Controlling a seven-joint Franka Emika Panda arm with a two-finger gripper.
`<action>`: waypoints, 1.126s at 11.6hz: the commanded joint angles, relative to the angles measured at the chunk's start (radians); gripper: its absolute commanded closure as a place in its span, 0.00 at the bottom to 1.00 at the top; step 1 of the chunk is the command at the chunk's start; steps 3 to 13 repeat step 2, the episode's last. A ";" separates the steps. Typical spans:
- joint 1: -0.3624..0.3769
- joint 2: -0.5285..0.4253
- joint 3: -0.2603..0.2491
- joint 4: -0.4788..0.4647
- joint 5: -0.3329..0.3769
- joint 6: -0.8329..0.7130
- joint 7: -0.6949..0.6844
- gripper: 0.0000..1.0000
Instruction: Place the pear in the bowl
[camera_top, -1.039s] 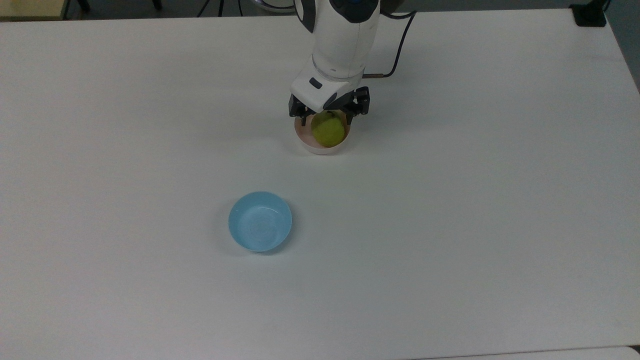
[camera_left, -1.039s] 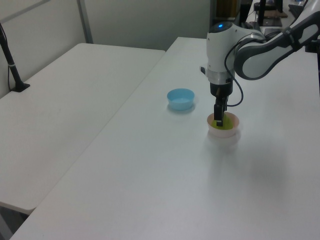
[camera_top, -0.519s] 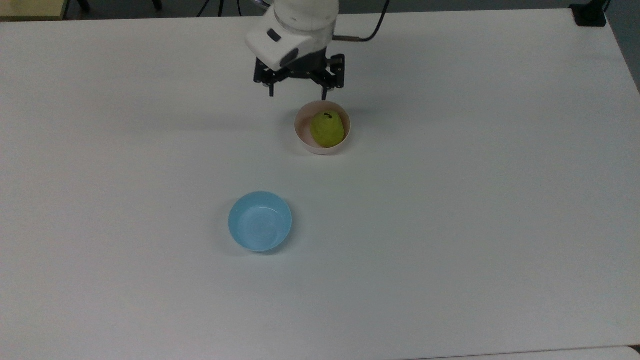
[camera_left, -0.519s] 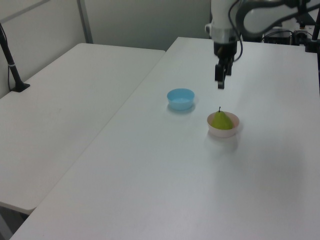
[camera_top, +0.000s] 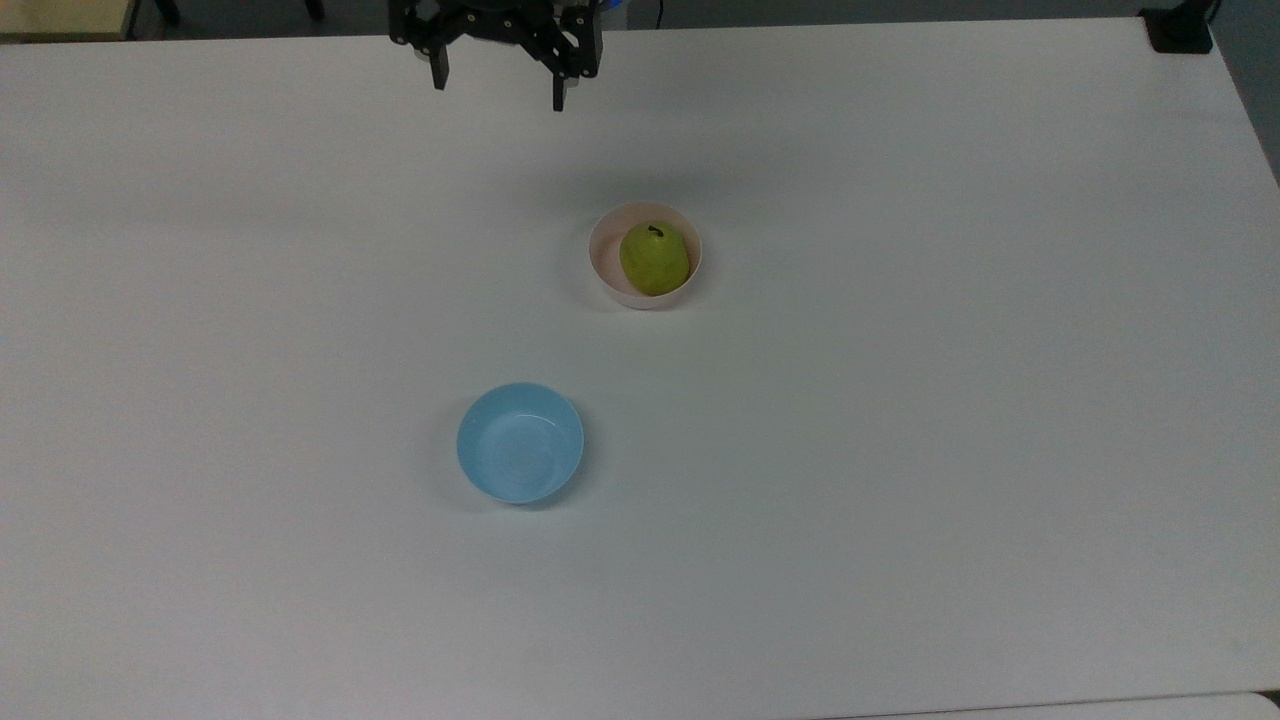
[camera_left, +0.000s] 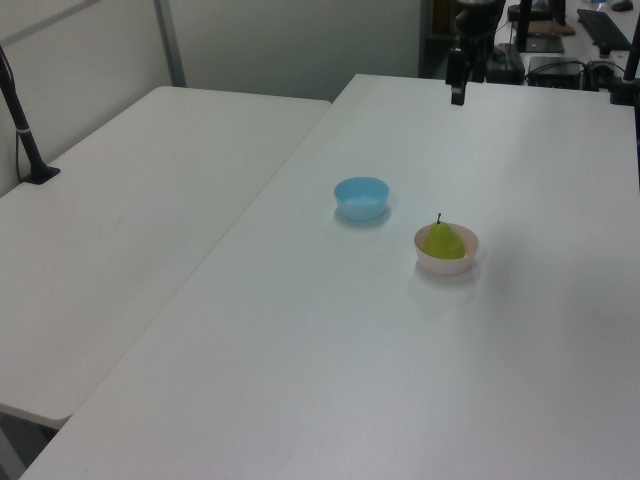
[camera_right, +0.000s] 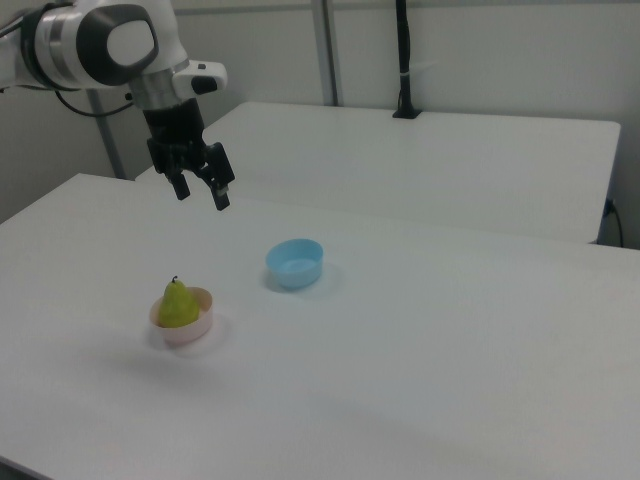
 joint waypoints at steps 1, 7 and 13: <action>-0.018 -0.003 -0.001 0.047 0.012 -0.068 -0.021 0.00; -0.018 -0.002 0.001 0.047 0.012 -0.069 -0.022 0.00; -0.018 -0.002 0.001 0.047 0.012 -0.069 -0.022 0.00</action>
